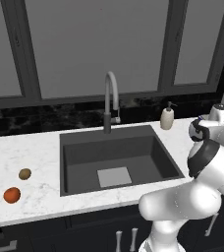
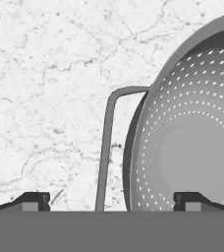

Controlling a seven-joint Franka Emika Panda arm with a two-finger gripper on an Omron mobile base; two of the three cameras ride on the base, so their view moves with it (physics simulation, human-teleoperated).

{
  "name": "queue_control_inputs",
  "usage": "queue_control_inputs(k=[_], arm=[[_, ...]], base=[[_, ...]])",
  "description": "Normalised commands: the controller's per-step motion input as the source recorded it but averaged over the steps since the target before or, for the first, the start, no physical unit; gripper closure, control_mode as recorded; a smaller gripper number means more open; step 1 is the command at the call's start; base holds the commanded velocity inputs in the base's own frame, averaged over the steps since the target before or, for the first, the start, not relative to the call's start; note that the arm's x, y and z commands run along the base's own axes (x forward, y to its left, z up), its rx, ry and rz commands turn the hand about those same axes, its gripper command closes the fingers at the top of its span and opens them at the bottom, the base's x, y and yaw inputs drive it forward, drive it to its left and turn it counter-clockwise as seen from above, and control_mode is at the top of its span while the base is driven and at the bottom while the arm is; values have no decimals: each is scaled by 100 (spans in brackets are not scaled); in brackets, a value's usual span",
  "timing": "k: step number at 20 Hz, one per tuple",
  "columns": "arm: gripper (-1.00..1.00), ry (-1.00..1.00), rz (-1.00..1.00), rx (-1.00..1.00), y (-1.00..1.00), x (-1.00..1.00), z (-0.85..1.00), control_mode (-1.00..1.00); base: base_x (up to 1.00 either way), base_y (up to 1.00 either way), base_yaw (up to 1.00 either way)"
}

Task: Put the colander in the sink, put the orange, kiwi in the colander, and turn on the sink faucet and pour water over the colander.

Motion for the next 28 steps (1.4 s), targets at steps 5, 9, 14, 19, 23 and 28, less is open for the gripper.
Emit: queue_control_inputs(k=[5,9,14,19,23,28], arm=[[-100,0,0,3,-1,0,-11,-100],[-100,0,0,0,0,0,0,-100],[-100,0,0,0,0,0,0,-100],[100,0,0,0,0,0,0,-100],[100,0,0,0,0,0,0,-100],[100,0,0,0,0,0,0,-100]], base=[[0,0,0],[0,0,0],[0,0,0],[0,0,0],[0,0,0],[0,0,0]])
